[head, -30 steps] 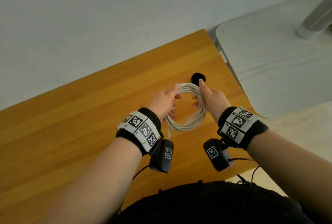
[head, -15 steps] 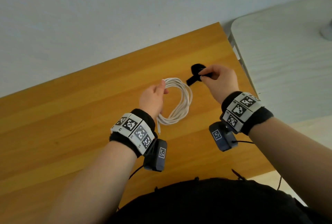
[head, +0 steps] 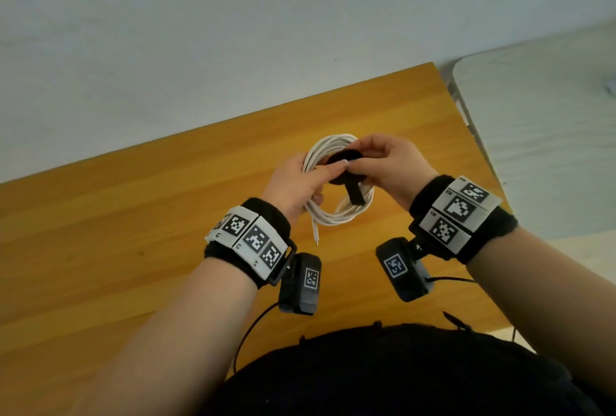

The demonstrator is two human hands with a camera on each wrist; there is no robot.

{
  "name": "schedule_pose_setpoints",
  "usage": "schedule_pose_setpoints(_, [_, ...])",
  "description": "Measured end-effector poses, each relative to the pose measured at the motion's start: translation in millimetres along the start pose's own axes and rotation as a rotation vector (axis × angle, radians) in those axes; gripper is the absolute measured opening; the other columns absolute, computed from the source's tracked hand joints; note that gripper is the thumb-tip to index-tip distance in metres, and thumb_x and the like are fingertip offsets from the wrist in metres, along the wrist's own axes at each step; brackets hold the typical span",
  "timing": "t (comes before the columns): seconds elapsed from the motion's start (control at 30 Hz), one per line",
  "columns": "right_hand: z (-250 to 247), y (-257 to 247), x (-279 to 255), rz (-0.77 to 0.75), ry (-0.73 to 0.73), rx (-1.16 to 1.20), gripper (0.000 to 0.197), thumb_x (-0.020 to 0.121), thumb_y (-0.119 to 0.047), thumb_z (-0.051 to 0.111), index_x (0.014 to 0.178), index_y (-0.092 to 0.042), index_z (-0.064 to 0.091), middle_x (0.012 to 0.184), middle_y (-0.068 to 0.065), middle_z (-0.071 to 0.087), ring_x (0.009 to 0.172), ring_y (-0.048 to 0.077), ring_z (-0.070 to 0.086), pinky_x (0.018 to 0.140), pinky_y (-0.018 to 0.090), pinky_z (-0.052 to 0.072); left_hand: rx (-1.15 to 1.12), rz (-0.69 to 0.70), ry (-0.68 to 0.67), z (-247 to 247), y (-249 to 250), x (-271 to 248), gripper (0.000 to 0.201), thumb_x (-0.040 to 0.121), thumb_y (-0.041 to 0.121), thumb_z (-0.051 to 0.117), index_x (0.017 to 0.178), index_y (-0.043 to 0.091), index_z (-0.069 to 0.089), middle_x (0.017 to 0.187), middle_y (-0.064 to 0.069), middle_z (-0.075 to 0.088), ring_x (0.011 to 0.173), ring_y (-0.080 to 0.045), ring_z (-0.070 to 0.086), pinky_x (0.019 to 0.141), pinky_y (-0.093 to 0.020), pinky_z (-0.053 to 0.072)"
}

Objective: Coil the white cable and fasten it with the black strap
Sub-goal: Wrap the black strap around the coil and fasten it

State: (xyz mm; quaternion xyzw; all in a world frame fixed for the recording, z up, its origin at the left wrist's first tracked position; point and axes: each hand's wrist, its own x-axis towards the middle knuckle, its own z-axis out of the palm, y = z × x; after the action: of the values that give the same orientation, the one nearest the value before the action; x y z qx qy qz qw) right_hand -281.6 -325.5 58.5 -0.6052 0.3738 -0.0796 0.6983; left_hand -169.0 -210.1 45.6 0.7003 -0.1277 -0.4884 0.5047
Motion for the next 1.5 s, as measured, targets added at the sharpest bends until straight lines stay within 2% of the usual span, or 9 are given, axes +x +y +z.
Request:
schedule_pose_setpoints(0.17, [15,-9,-11,0.006,0.019,0.008,0.019,0.078,-0.001,0.07,0.087,-0.015,0.062,0.096,0.01,0.068,0.081,0.021,0.067,0.068,0.026,0.055,-0.023,0.011,0.002,-14,-1,-10,0.017,0.087,0.012,0.063,0.103,0.008,0.059,0.063,-0.002,0.04,0.042,-0.008,0.037,0.048,-0.025,0.035])
schedule_pose_setpoints(0.3, [25,-19,-17,0.0,0.041,-0.088,0.021,0.075,0.004,0.066,0.081,-0.016,0.062,0.088,0.013,0.067,0.084,0.031,0.065,0.078,0.044,0.053,-0.099,-0.007,-0.002,-26,-3,-16,0.014,0.091,0.014,0.059,0.103,0.008,0.057,0.063,-0.001,0.038,0.039,-0.006,0.035,0.042,-0.022,0.035])
schedule_pose_setpoints(0.5, [29,-28,-26,0.026,0.096,-0.153,0.012,0.081,0.001,0.06,0.083,-0.009,0.066,0.065,0.004,0.056,0.052,0.015,0.046,0.052,0.025,0.041,0.007,0.003,0.278,-57,-9,-14,0.014,0.091,0.024,0.058,0.083,0.014,0.057,0.049,0.002,0.046,0.038,-0.013,0.038,0.049,-0.03,0.034])
schedule_pose_setpoints(0.6, [34,-31,-32,-0.023,0.079,-0.136,0.012,0.086,-0.006,0.061,0.095,-0.01,0.067,0.07,0.003,0.064,0.059,0.012,0.055,0.06,0.024,0.046,0.018,0.013,0.29,-66,-7,-18,0.017,0.092,0.022,0.058,0.077,0.013,0.055,0.041,0.005,0.039,0.038,-0.013,0.035,0.048,-0.029,0.033])
schedule_pose_setpoints(0.77, [41,-38,-36,-0.123,0.172,0.073,0.01,0.087,-0.008,0.061,0.095,-0.012,0.065,0.072,0.001,0.064,0.072,0.016,0.065,0.076,0.03,0.053,0.061,-0.012,0.319,-76,-10,-23,0.018,0.092,0.024,0.057,0.08,0.012,0.052,0.06,-0.005,0.043,0.041,-0.016,0.036,0.05,-0.03,0.034])
schedule_pose_setpoints(1.03, [47,-50,-48,-0.202,0.23,0.136,0.015,0.08,-0.017,0.072,0.081,-0.014,0.057,0.055,-0.001,0.056,0.044,0.012,0.044,0.046,0.021,0.038,0.11,-0.075,0.309,-84,-10,-31,0.022,0.089,0.028,0.062,0.077,0.013,0.051,0.057,-0.004,0.039,0.042,-0.017,0.037,0.052,-0.031,0.035])
schedule_pose_setpoints(1.23, [50,-58,-53,-0.258,0.082,0.215,0.029,0.084,0.004,0.061,0.112,-0.001,0.06,0.098,0.015,0.072,0.089,0.023,0.072,0.076,0.028,0.058,0.079,-0.024,0.324,-85,0,-35,0.026,0.085,0.036,0.064,0.078,0.015,0.05,0.062,-0.001,0.039,0.049,-0.016,0.036,0.059,-0.033,0.038])
schedule_pose_setpoints(1.37, [57,-62,-54,-0.348,0.185,-0.102,0.013,0.089,-0.018,0.061,0.098,-0.011,0.067,0.086,0.002,0.072,0.075,0.008,0.067,0.07,0.019,0.053,0.111,0.049,0.361,-81,8,-39,0.036,0.094,0.044,0.044,0.097,0.011,0.058,0.058,0.0,0.04,0.049,-0.016,0.038,0.064,-0.035,0.038])
schedule_pose_setpoints(1.5, [63,-68,-51,-0.401,0.222,-0.234,0.019,0.093,-0.025,0.053,0.097,-0.009,0.063,0.081,-0.002,0.067,0.074,0.007,0.063,0.07,0.017,0.053,0.085,0.12,0.355,-74,15,-44,0.042,0.098,0.046,0.033,0.089,0.014,0.059,0.053,0.003,0.036,0.046,-0.014,0.034,0.055,-0.029,0.034])
